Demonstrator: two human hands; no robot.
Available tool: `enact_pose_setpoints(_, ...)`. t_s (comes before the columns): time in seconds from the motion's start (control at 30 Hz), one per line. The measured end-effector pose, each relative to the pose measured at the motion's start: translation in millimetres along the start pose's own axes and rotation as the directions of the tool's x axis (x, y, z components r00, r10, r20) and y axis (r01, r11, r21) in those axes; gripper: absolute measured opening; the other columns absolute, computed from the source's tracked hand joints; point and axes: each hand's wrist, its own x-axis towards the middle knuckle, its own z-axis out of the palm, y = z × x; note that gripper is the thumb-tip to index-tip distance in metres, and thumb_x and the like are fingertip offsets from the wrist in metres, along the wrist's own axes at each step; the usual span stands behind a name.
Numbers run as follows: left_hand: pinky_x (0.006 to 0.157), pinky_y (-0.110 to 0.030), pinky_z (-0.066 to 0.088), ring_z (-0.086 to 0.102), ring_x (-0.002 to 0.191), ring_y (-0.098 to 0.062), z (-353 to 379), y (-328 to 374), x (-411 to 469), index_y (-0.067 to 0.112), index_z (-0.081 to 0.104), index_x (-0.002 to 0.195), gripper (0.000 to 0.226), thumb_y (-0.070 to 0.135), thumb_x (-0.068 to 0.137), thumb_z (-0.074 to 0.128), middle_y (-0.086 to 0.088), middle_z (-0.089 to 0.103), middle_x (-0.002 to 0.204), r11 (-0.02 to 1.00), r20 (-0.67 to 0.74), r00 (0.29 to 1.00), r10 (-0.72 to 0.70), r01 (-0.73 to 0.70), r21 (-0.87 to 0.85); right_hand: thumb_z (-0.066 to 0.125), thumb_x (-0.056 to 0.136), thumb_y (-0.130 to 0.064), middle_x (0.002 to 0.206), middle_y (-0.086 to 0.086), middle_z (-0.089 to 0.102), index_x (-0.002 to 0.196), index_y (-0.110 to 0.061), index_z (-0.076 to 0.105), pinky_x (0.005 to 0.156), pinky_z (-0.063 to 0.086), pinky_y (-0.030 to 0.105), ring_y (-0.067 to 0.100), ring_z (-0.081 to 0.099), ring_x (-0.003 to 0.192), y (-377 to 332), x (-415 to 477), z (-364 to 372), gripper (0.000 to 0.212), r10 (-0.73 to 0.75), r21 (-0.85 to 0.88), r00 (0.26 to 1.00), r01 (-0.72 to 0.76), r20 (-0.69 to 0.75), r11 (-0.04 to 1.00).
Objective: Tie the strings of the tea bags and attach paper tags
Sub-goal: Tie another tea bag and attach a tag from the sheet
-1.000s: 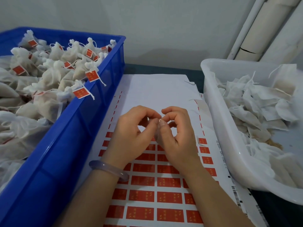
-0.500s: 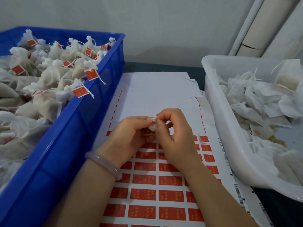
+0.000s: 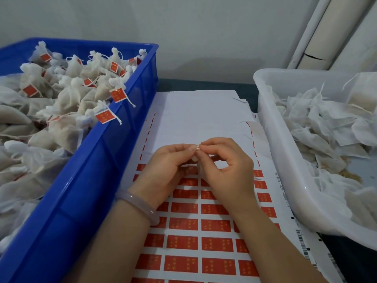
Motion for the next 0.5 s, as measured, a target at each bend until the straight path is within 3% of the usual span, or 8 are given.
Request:
enact_pose_setpoints(0.17, 0.082, -0.037, 0.055, 0.066, 0.092, -0.033, 3.9, -1.7, -1.6, 0.001, 0.065, 0.094, 0.023, 0.016, 0.094, 0.048, -0.022, 0.067, 0.096, 0.999, -0.005, 1.000, 0.007, -0.007, 0.047, 0.065, 0.082, -0.015, 0.083, -0.011, 0.059, 0.081, -0.014, 0.064, 0.069, 0.046, 0.005, 0.002, 0.057, 0.082, -2.6, 2.0, -3.6, 0.001, 0.019, 0.029, 1.000, -0.019, -0.004, 0.999)
enact_pose_setpoints(0.33, 0.082, -0.038, 0.054, 0.067, 0.087, -0.028, 0.0, -1.4, -0.1, 0.001, 0.065, 0.096, 0.023, 0.018, 0.093, 0.049, -0.013, 0.069, 0.086, 1.000, -0.062, 0.998, 0.011, -0.010, 0.014, 0.053, 0.084, -0.030, 0.090, -0.023, 0.057, 0.087, -0.035, 0.052, 0.069, 0.048, 0.008, 0.000, 0.059, 0.086, -2.8, 2.8, -6.2, 0.006, 0.169, 0.170, 0.986, -0.167, 0.007, 0.971)
enact_pose_setpoints(0.43, 0.079, -0.035, 0.054, 0.068, 0.090, -0.026, -2.0, -2.0, 0.3, 0.006, 0.068, 0.094, 0.022, 0.020, 0.092, 0.051, -0.011, 0.071, 0.089, 0.999, -0.059, 0.998, 0.035, -0.033, 0.029, 0.063, 0.081, -0.032, 0.096, -0.018, 0.060, 0.097, -0.028, 0.059, 0.069, 0.047, 0.007, -0.001, 0.058, 0.089, -1.2, 3.8, -6.5, 0.017, 0.138, 0.141, 0.988, -0.146, 0.067, 0.979)
enact_pose_setpoints(0.5, 0.075, -0.032, 0.052, 0.068, 0.089, -0.023, -0.8, -1.9, 0.1, 0.010, 0.071, 0.088, 0.021, 0.020, 0.090, 0.052, -0.010, 0.071, 0.088, 0.999, -0.038, 0.999, 0.039, -0.038, 0.032, 0.068, 0.082, -0.023, 0.094, -0.012, 0.062, 0.097, -0.019, 0.066, 0.071, 0.047, 0.007, 0.000, 0.059, 0.088, -0.4, 3.5, -4.6, 0.015, 0.075, 0.100, 0.993, -0.085, 0.096, 0.991)
